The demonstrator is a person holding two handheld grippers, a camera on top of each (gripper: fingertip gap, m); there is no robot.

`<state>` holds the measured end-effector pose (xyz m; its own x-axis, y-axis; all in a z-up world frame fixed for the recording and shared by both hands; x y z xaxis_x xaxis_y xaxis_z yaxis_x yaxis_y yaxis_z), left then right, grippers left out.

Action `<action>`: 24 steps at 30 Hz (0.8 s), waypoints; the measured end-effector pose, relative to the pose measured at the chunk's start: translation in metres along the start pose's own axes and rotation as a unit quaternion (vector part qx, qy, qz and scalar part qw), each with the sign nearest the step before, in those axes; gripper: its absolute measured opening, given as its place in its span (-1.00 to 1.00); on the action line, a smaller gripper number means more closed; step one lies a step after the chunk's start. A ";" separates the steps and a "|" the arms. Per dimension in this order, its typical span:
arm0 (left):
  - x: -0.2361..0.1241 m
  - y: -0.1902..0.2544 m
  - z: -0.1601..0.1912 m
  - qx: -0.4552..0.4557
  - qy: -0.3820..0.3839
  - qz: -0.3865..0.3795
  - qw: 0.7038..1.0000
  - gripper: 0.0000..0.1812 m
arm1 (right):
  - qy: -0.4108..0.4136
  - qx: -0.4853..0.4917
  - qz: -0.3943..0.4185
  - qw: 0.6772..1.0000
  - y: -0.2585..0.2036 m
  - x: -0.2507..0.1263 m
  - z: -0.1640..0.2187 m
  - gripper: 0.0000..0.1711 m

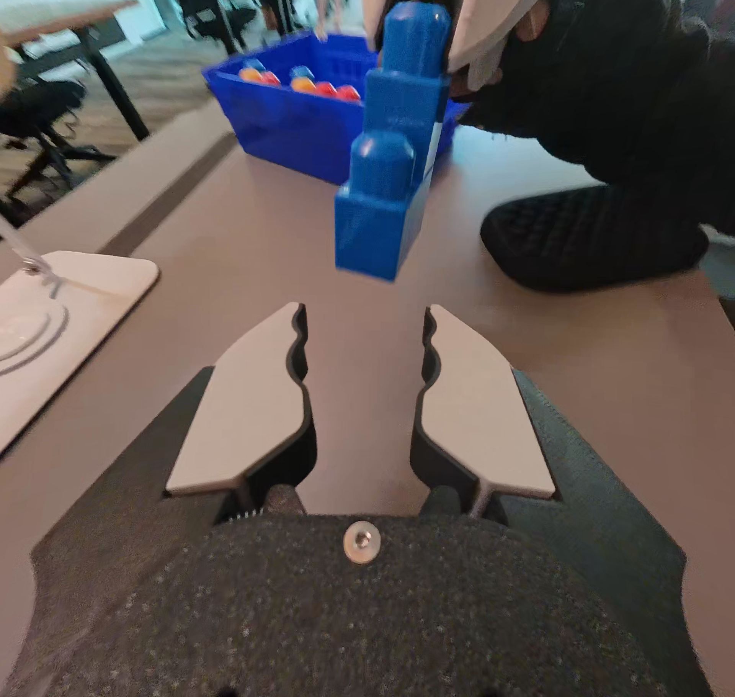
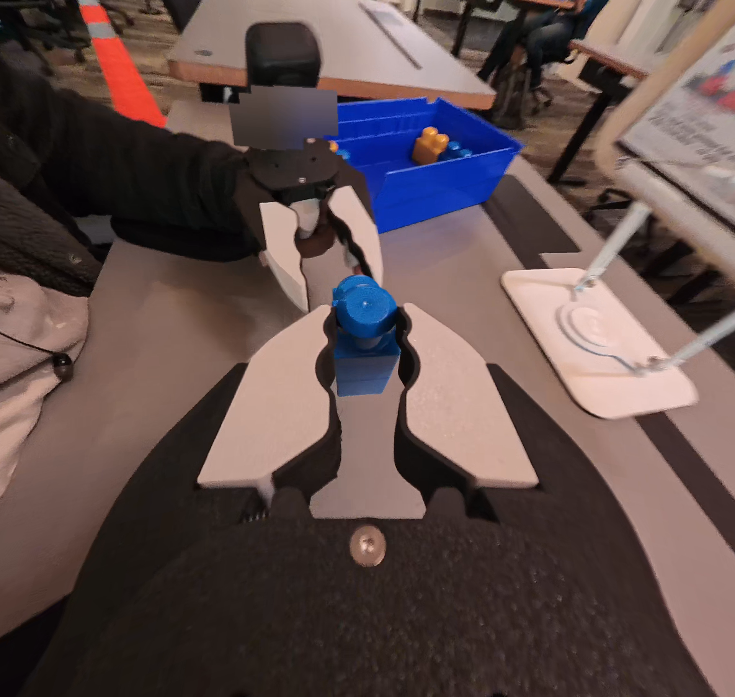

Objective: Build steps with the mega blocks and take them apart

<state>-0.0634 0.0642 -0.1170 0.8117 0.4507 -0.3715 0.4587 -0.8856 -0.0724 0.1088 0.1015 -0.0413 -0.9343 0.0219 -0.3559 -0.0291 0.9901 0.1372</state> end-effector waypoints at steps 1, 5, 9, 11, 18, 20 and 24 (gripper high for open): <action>-0.003 -0.004 -0.003 -0.010 0.027 -0.013 1.000 -0.41 | 0.000 -0.001 0.018 1.000 0.008 -0.014 -0.004 -0.68; -0.016 -0.020 -0.008 -0.032 0.103 -0.080 0.991 -0.52 | -0.030 0.008 0.087 0.996 0.048 -0.081 -0.014 -0.67; -0.022 -0.025 -0.011 -0.012 0.124 -0.134 0.983 -0.68 | -0.060 0.042 0.150 0.986 0.094 -0.148 -0.008 -0.67; -0.024 -0.026 -0.012 -0.007 0.134 -0.149 0.980 -0.78 | -0.075 0.064 0.178 0.979 0.114 -0.177 0.002 -0.68; -0.022 -0.027 -0.006 -0.014 0.127 -0.157 0.979 -0.93 | -0.104 0.133 0.235 0.957 0.153 -0.240 0.056 -0.67; -0.021 -0.027 -0.005 -0.012 0.124 -0.158 0.980 -0.94 | -0.115 0.146 0.237 0.954 0.156 -0.246 0.073 -0.67; -0.017 -0.026 -0.002 -0.012 0.114 -0.155 0.981 -0.95 | -0.151 0.163 0.229 0.948 0.155 -0.249 0.105 -0.67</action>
<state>-0.0888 0.0801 -0.1072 0.6905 0.7135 -0.1190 0.7022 -0.7006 -0.1268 0.3741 0.2643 -0.0279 -0.6757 0.4502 -0.5837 0.5132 0.8557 0.0659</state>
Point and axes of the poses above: each gripper's, where its closed fingertips meet, x out along the fingers, z out of its underside, y = z × x across the jaws, the point moved 6 cm from there along -x, back along the fingers, and after that the axes turned 2 degrees about -y, right-handed, at the moved point
